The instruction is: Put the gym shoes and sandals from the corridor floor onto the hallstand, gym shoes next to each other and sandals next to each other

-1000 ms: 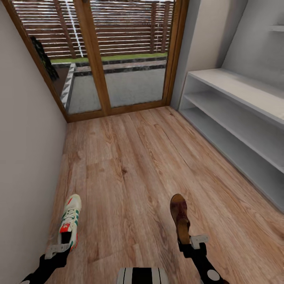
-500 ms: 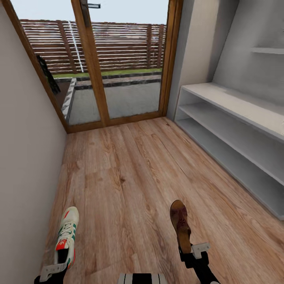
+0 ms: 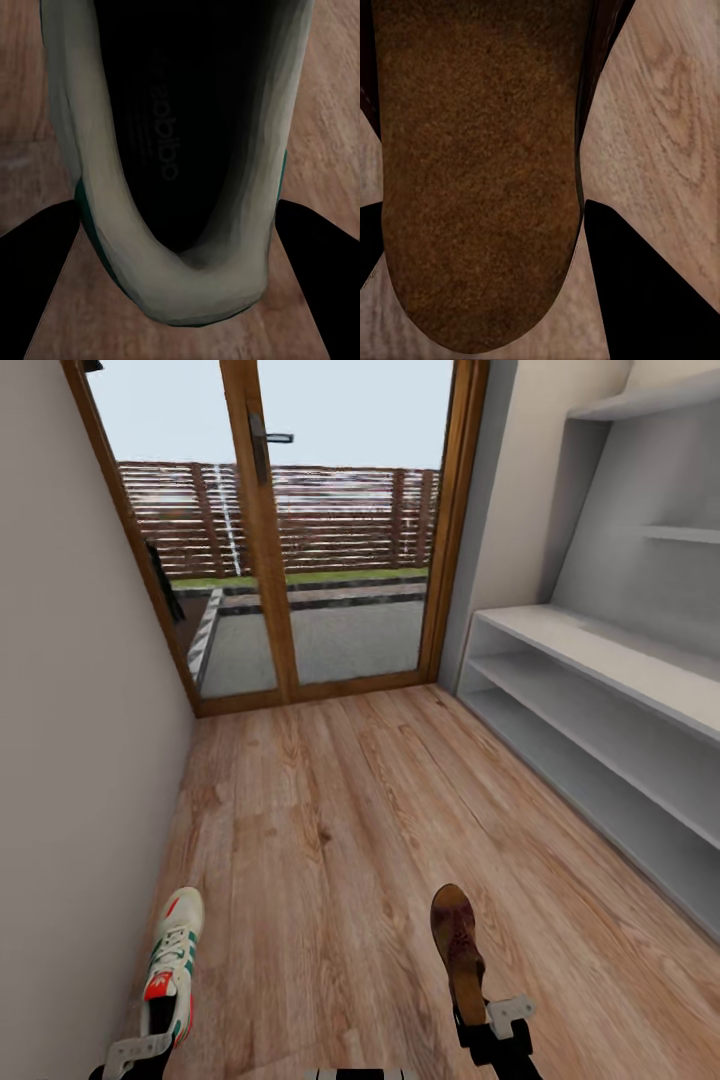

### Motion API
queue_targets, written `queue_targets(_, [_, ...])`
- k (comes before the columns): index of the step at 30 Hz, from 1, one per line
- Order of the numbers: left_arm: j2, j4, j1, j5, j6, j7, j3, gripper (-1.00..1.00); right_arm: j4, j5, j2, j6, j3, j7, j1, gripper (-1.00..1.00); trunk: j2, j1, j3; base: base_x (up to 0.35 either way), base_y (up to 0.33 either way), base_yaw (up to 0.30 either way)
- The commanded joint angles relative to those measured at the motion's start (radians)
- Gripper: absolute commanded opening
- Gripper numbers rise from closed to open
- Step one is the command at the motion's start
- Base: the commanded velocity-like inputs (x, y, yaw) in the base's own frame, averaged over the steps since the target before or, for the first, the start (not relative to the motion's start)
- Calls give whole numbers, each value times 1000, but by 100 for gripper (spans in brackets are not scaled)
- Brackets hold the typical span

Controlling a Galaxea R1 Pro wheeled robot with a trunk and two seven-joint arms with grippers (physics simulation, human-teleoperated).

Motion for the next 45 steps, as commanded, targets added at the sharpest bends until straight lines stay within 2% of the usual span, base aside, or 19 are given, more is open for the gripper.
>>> queue_targets(1, [-1,1,-1,-9,-3,-7,8,-100,4,3,0,-3,-2,1,0,-100,0,-1,5,0,0,157])
queue_targets(13, [-1,1,5,-9,-3,-7,7,-100,17,3,0,-3,-2,-1,0,-100,3,-6,67,0,0,170])
queue_targets(27, [-1,1,5,-9,-3,-7,7,-100,17,1,0,-1,-5,-2,0,-100,101,-60,114,0,0,71])
queue_targets(37, [-1,0,5,-11,-3,-9,6,-100,17,1,-1,-1,-6,-2,0,-100,101,-60,115,0,0,241])
queue_targets(45, [-1,1,5,-11,-5,-9,5,-100,17,0,-4,-1,-7,-2,0,-100,101,-60,115,45,20,56])
